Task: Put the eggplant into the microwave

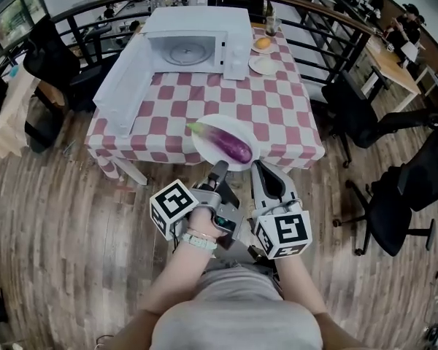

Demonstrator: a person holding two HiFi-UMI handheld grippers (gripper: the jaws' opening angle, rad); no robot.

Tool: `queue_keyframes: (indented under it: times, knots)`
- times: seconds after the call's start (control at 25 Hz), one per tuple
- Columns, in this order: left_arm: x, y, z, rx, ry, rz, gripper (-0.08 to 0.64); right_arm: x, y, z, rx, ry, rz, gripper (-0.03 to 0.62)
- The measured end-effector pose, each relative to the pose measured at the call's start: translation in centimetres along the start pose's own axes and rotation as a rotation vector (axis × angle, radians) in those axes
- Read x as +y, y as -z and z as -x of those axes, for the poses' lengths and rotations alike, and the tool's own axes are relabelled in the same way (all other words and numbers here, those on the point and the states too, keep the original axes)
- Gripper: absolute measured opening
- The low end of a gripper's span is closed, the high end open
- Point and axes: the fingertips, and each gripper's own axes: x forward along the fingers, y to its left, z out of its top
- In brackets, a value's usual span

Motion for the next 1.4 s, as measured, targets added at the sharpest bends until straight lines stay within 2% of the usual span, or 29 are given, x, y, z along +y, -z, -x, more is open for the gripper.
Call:
queue_keyframes:
  times: [0.52, 1.4]
  knots:
    - [0.0, -5.6, -3.3, -0.063, -0.006, -0.009, 0.017, -0.8, 0.2, -6.9, -0.003, -0.038, -0.017, 0.023]
    - [-1.5, -16.3, -11.9, -0.160, -0.018, -0.006, 0.017, -3.3, -1.9, -21.4, -0.015, -0.137, -0.013, 0.023]
